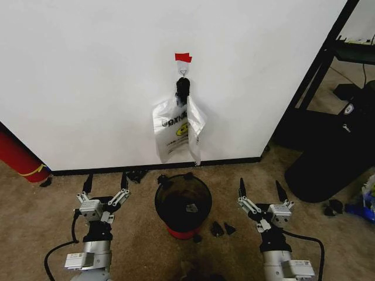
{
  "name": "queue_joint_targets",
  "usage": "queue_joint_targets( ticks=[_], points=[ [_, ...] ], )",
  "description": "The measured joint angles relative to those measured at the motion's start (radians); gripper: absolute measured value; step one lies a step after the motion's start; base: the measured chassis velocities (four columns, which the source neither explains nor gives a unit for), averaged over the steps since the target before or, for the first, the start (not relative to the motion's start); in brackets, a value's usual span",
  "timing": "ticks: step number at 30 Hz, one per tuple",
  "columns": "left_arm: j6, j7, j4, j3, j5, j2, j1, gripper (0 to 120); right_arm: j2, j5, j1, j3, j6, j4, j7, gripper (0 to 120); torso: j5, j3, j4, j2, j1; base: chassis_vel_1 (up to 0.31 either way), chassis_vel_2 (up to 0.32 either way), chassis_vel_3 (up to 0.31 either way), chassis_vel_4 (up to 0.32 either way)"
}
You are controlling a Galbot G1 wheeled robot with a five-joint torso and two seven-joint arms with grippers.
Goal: Pick up the garbage bag from the wall and place it over the trash bin.
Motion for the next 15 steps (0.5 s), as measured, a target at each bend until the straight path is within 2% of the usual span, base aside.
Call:
queue_joint_targets(
  ticks=[10, 15],
  points=[
    [-0.011, -0.003, -0.002, 0.0, 0.011, -0.001, 0.015, 100, -0.012, 0.008, 0.029, -0.017, -0.003, -0.039, -0.002, 100, 0.0001, 0.0, 0.0, 0.0, 0.0, 0.0, 0.0, 0.0, 0.0],
    [-0.012, -0.005, -0.001, 0.003, 0.012, 0.011, 0.013, 100, -0.035, 0.075, 0.078, -0.04, -0.009, -0.079, -0.011, 100, 0.0, 0.0, -0.0002, 0.0, 0.0, 0.0, 0.0, 0.0, 0.0]
  ],
)
